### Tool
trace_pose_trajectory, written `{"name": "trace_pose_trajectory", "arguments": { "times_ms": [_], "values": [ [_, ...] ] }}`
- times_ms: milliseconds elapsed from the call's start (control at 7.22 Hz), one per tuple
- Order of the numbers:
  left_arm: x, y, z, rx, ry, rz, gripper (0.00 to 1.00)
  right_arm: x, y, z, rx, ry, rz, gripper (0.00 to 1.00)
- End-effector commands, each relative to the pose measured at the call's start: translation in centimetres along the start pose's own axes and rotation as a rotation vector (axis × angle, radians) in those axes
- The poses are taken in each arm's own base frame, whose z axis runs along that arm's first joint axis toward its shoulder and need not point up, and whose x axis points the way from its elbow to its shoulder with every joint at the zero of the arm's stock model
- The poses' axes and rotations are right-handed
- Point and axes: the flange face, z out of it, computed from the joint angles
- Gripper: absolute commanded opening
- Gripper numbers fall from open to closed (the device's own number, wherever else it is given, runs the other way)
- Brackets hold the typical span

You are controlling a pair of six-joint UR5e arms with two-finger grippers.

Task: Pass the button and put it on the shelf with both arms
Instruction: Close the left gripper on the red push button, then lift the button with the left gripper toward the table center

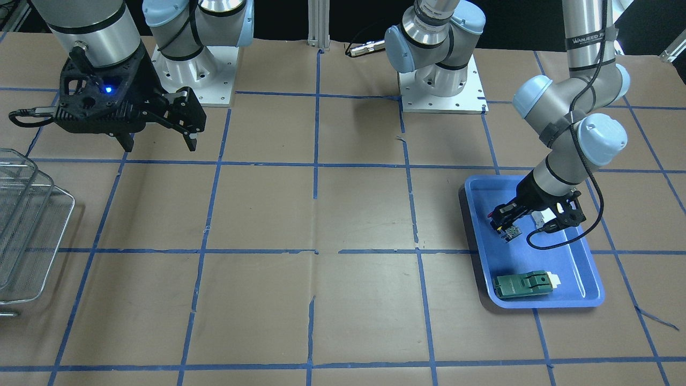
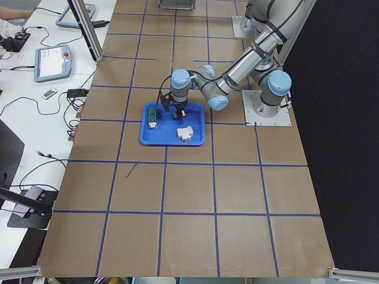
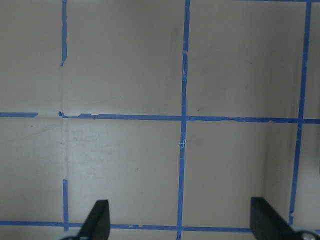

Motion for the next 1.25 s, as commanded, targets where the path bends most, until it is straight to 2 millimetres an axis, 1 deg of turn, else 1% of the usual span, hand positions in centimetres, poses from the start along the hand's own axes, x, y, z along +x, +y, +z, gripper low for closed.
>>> {"name": "trace_pose_trajectory", "arguments": {
  "times_ms": [0,139,277,416,554,693,831,970,1108],
  "values": [
    [4.5,-0.7,-11.0,-0.09,0.225,-0.018,0.0,0.1,0.3,-0.4,0.0,0.006,0.0,1.0],
    [7.9,0.9,-15.2,-0.122,0.354,0.005,0.0,0.0,0.6,-1.0,0.015,0.007,-0.002,1.0],
    [11.8,3.4,-16.6,-0.136,0.477,0.071,0.0,0.2,0.7,-1.0,0.012,0.004,0.004,1.0],
    [15.4,5.7,-16.7,-0.147,0.569,0.141,0.0,0.2,1.2,-2.0,0.03,0.004,0.006,1.0],
    [18.8,8.7,-16.2,-0.18,0.744,0.166,0.0,0.1,2.8,-4.3,0.061,-0.003,0.014,1.0],
    [20.2,11.0,-14.7,-0.188,0.883,0.213,0.0,0.3,3.3,-5.6,0.086,0.0,0.004,1.0],
    [20.7,12.3,-14.1,-0.164,1.05,0.234,0.0,0.2,3.2,-6.4,0.11,-0.006,0.005,1.0],
    [21.1,13.2,-14.0,-0.149,1.211,0.195,0.0,0.3,3.7,-7.0,0.123,-0.005,0.008,1.0],
    [21.0,13.2,-12.0,-0.117,1.319,0.193,0.0,0.2,4.6,-7.6,0.133,-0.008,0.018,1.0]
  ]
}}
